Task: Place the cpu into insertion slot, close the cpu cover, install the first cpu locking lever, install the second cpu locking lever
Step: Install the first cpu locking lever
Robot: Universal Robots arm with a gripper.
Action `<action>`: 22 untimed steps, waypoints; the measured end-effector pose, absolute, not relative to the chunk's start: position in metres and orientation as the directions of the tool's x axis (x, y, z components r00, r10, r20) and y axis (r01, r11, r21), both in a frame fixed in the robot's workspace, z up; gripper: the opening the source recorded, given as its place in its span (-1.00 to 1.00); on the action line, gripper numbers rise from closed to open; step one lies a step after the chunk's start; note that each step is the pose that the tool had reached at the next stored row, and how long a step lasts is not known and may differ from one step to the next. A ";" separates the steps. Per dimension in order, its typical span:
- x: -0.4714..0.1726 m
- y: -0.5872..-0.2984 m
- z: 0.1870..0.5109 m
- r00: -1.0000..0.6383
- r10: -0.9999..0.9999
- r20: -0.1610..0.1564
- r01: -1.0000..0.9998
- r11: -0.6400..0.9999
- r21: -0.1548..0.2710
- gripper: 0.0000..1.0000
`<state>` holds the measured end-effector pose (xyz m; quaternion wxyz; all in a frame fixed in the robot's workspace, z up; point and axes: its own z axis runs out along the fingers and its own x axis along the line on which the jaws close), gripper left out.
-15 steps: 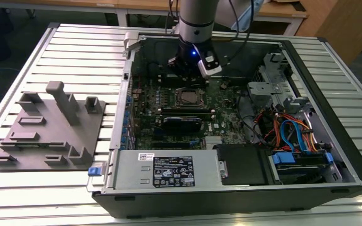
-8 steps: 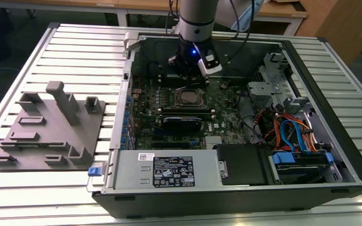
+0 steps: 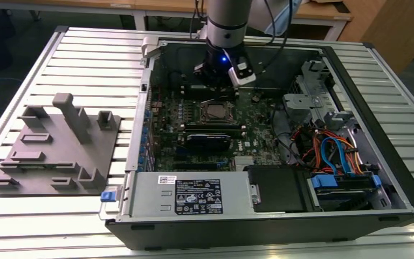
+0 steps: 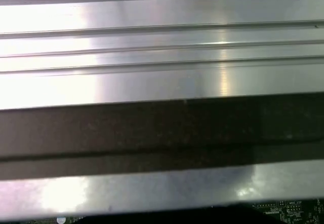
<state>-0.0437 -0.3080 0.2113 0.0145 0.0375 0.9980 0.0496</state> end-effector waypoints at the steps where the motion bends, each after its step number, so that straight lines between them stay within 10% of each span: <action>1: -0.043 -0.308 0.211 -0.997 0.076 -0.025 0.073 0.992 0.101 -0.80; 22: -0.034 -0.307 0.211 -0.997 0.077 -0.024 0.073 0.991 0.113 -0.80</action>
